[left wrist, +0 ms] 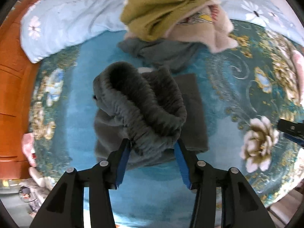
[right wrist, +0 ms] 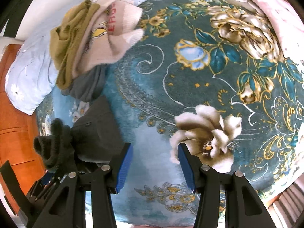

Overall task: Fold clothes
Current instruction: 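Fold the waistband with the left gripper over onto the folded legs, then grasp the folded sweatpants edge with the left gripper while the right gripper grasps the cuffs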

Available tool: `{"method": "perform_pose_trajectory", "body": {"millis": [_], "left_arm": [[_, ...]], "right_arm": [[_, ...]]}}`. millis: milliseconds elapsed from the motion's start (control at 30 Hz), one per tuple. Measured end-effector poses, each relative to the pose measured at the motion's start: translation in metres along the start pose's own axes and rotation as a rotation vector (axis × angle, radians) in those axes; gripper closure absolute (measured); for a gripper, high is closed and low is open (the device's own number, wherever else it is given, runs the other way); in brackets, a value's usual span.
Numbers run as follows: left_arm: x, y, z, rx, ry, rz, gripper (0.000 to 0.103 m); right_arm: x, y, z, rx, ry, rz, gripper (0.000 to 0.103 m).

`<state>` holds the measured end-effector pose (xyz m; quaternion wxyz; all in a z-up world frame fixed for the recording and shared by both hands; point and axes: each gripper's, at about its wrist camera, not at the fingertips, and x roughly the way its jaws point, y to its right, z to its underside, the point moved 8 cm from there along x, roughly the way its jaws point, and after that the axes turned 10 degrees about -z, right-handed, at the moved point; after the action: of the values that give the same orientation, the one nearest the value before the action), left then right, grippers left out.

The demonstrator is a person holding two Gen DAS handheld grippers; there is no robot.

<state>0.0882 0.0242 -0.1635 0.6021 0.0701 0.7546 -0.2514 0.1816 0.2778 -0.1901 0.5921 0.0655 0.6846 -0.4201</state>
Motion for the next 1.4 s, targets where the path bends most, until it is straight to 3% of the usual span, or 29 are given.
{"method": "perform_pose_trajectory", "body": {"millis": [133,200,333,533,733,867,1033,1400], "left_arm": [[-0.006,-0.007,0.007,-0.080,-0.023,0.198,0.052],[0.006,-0.027,0.009,-0.156,-0.052,0.212,0.046],[0.031,-0.068,0.012,-0.308,-0.110,0.240,0.046],[0.075,-0.119,0.024,-0.494,-0.213,0.247,0.046],[0.118,-0.135,0.054,-0.567,-0.325,0.213,0.046],[0.133,-0.139,0.059,-0.626,-0.345,0.264,0.044],[0.143,-0.135,0.050,-0.606,-0.341,0.306,0.042],[0.142,-0.132,0.045,-0.644,-0.350,0.408,0.044]], "right_arm": [[0.005,-0.018,0.000,-0.057,-0.019,0.001,0.050],[0.008,-0.027,0.000,-0.088,-0.027,0.000,0.050],[0.024,-0.057,0.002,-0.140,-0.051,-0.054,0.046],[0.078,-0.123,0.024,-0.276,-0.185,-0.150,0.043],[0.131,-0.155,0.031,-0.361,-0.288,-0.163,0.033],[0.154,-0.156,0.035,-0.367,-0.358,-0.183,0.023],[0.170,-0.145,0.035,-0.356,-0.389,-0.174,0.021],[0.166,-0.156,0.032,-0.318,-0.404,-0.297,0.020]]}}
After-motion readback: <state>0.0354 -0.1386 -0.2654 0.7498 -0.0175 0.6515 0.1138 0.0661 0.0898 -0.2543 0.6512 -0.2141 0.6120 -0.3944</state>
